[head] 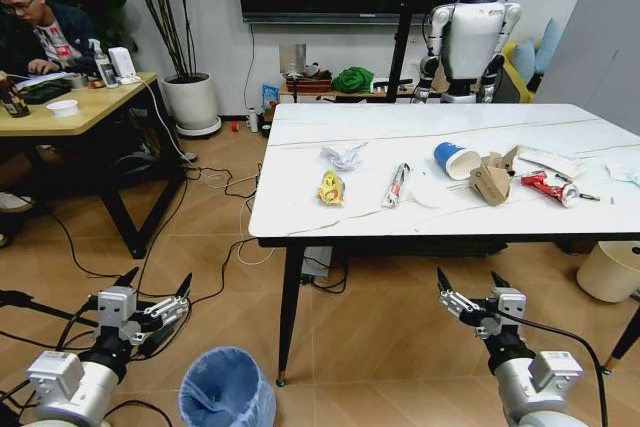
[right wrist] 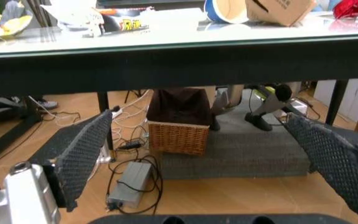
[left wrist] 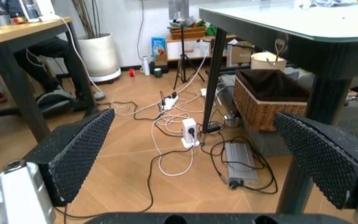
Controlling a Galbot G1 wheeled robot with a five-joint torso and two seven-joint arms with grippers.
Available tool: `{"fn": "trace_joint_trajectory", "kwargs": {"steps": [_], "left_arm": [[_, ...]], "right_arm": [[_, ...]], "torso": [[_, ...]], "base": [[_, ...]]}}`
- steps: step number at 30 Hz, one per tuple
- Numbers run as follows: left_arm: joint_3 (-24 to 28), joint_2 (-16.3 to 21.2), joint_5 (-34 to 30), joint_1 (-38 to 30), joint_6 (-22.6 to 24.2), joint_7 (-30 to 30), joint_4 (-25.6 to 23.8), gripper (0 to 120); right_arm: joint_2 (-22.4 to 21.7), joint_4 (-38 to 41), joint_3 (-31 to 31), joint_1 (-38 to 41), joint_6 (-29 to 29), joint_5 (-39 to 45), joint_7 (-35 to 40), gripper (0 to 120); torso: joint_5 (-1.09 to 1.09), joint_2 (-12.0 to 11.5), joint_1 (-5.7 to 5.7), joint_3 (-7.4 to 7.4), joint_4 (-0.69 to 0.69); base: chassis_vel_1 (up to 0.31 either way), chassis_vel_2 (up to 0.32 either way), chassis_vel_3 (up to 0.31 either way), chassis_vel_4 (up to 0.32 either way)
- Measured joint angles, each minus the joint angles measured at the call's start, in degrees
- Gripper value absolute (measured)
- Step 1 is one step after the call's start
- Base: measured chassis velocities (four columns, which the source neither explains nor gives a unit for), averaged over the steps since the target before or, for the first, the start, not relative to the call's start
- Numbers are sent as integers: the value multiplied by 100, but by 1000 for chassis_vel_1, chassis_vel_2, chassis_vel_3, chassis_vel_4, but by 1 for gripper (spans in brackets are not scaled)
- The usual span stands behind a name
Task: Pick up the trash bin and place the trash from the table into it.
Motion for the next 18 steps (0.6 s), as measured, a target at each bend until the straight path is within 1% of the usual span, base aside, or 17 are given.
{"fn": "trace_joint_trajectory", "kwargs": {"steps": [5, 14, 18], "left_arm": [[-7, 7, 0, 7, -4, 5, 12, 100], [-35, 3, 1, 24, -23, 44, 53, 100], [-40, 5, 1, 27, -24, 55, 54, 100]], "right_arm": [[5, -16, -13, 5, 0, -14, -1, 100], [31, -31, -16, -1, 16, -56, -11, 100], [37, -33, -16, -4, 22, -66, -12, 100]], "torso": [[0, -98, -53, -45, 0], [0, -329, -184, -147, 0], [0, -407, -191, -184, 0]], "base": [[0, 0, 0, 0], [0, 0, 0, 0], [0, 0, 0, 0]]}}
